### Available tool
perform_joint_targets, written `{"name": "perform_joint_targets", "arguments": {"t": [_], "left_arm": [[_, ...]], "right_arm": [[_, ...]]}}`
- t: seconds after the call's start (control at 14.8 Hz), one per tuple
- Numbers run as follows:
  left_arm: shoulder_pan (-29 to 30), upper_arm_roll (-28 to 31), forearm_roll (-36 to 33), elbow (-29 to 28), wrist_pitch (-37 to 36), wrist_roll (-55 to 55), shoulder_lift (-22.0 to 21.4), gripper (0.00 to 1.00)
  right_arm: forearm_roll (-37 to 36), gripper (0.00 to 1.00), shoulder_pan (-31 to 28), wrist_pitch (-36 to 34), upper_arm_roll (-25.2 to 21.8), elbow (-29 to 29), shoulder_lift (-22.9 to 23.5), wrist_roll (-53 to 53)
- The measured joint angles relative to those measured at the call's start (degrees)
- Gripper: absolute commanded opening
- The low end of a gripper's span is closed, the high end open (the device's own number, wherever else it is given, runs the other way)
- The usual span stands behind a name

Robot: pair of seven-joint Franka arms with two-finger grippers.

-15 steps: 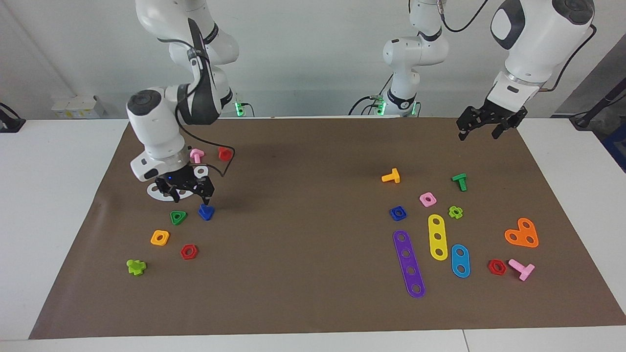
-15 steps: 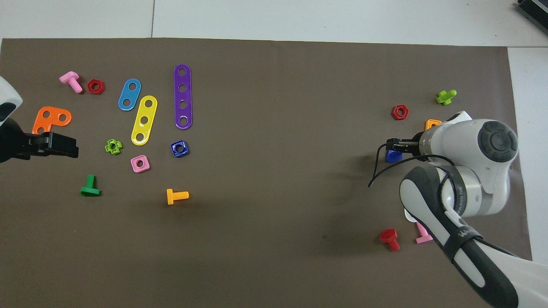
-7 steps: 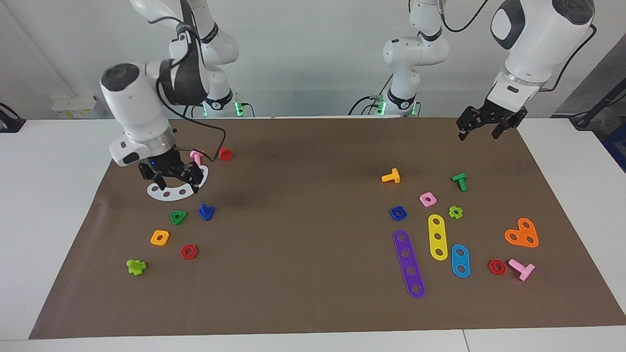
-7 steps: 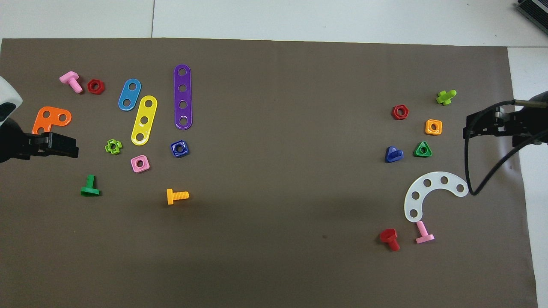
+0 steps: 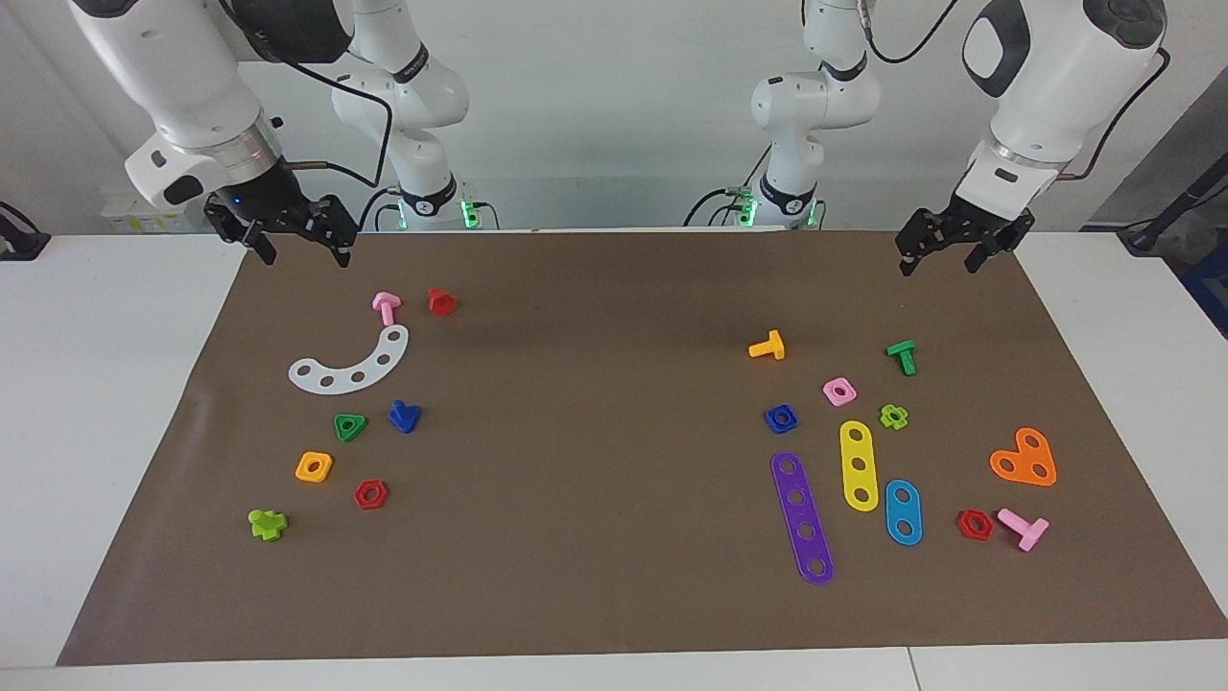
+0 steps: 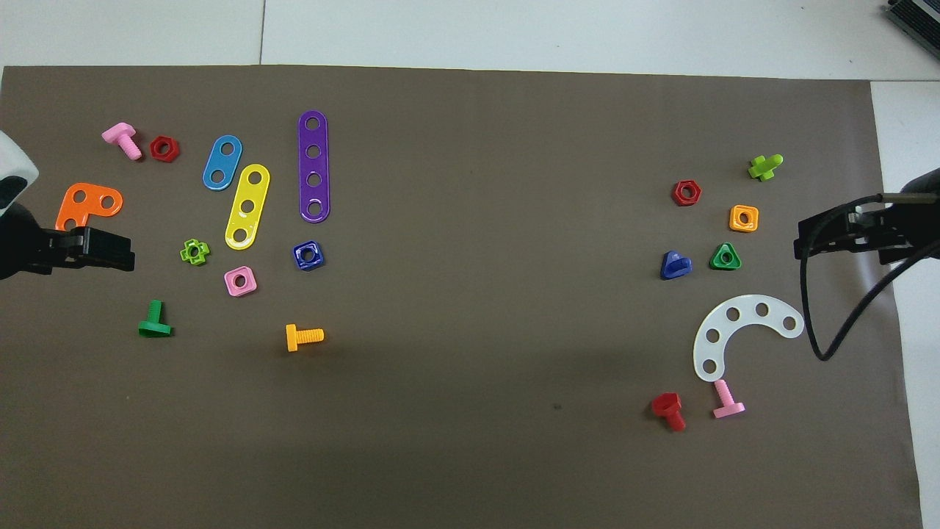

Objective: Unscrew and place screws in storage area

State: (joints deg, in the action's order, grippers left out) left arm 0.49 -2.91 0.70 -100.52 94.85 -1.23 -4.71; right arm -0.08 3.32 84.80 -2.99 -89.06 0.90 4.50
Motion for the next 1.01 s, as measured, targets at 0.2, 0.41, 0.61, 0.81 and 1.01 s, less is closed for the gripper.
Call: {"name": "perform_joint_targets", "arguments": {"t": [0.2,0.41,0.61,0.81,1.01], "left_arm": [[0.0,0.0,0.0,0.0,0.0,0.0,0.0,1.0],[0.0,0.0,0.0,0.0,0.0,0.0,0.0,1.0],[0.0,0.0,0.0,0.0,0.0,0.0,0.0,1.0],[0.0,0.0,0.0,0.0,0.0,0.0,0.0,1.0],[0.0,0.0,0.0,0.0,0.0,0.0,0.0,1.0]], "right_arm": [[-3.21,1.0,0.1,1.3,0.18,-1.39,-1.06,-0.99],[-3.15,1.0,0.09,1.82,0.2,-1.23,-1.38,-0.99],[-1.35,1.0,-0.01,1.68,0.03,-1.07,-1.49,-0.99],[-1.11,1.0,-0.27,1.67,-0.08,-1.07,-1.49,-0.99],[-1.11,1.0,-0.41,1.67,-0.08,-1.07,-1.57,-0.99]]}}
